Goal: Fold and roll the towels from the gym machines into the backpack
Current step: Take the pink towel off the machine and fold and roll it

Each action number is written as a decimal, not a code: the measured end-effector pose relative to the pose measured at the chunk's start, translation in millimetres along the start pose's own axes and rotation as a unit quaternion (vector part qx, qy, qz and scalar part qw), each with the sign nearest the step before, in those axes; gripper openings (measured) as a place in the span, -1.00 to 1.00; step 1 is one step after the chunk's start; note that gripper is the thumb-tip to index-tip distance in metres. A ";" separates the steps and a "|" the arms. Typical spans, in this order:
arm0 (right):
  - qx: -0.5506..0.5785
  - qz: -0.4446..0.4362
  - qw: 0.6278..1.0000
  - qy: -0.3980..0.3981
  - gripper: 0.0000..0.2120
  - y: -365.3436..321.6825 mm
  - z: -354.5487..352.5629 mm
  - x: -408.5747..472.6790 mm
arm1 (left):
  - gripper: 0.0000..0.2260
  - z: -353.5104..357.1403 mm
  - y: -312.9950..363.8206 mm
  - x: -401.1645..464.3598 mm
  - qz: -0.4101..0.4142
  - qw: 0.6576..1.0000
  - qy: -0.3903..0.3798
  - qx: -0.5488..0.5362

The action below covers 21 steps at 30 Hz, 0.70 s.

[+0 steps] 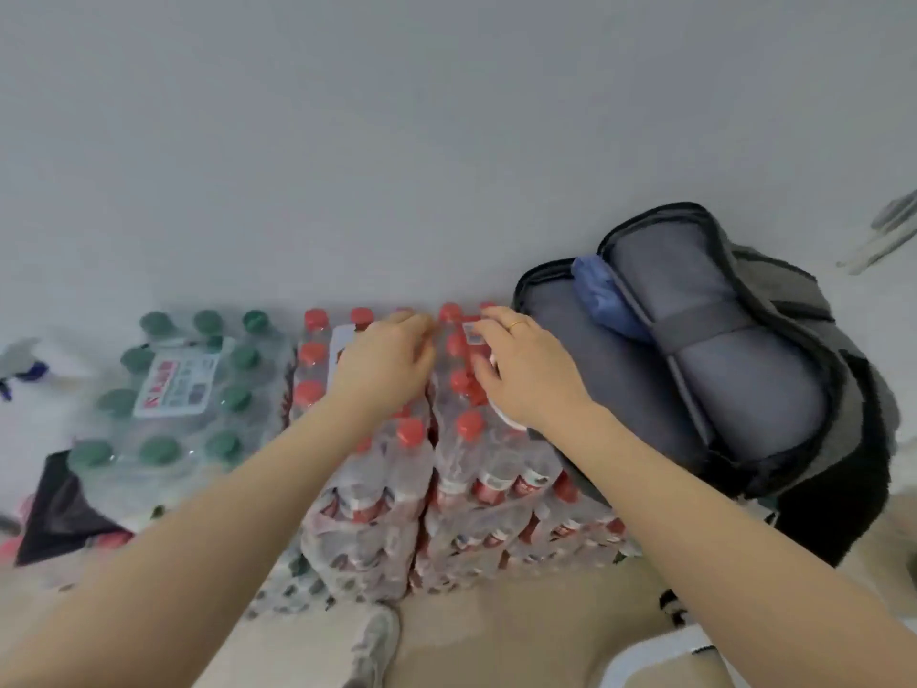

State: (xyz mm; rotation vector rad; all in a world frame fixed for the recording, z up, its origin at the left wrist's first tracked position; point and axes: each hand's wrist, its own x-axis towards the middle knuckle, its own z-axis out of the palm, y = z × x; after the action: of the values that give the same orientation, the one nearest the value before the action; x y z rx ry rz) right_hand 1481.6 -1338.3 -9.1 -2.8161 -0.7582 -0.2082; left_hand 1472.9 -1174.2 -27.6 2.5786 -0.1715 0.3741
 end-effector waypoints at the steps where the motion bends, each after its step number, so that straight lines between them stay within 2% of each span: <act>1: 0.011 -0.035 0.999 -0.019 -0.65 -17.3 10.4 0.0 | -0.66 -7.5 -13.4 -23.3 -0.031 0.999 0.004 0.014; 5: 0.028 -0.166 0.981 -0.093 -0.66 -101.2 45.6 -5.7 | -0.75 -45.4 -65.1 -123.2 -0.183 0.982 0.034 0.024; 10: 0.035 -0.318 0.932 -0.171 -0.70 -219.3 80.7 -27.9 | -0.78 -91.1 -104.1 -257.4 -0.359 0.929 0.086 0.024; 14: 0.040 -0.439 0.870 -0.223 -0.80 -325.1 103.2 -66.5 | -0.80 -134.1 -116.2 -369.9 -0.489 0.858 0.152 0.030; 17: 0.041 -0.517 0.816 -0.253 -0.68 -410.7 115.5 -110.6 | -0.81 -166.3 -118.0 -463.6 -0.562 0.799 0.212 0.036; 21: 0.047 -0.615 0.739 -0.272 -0.69 -525.9 132.7 -188.9 | -0.82 -203.7 -110.1 -600.4 -0.639 0.714 0.281 0.047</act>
State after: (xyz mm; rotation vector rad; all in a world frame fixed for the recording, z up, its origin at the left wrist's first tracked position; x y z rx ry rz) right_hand 1062.5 -952.6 -83.2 -1.7554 -2.5330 0.4787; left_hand 874.7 -945.8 -91.0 1.8930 1.7549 0.5515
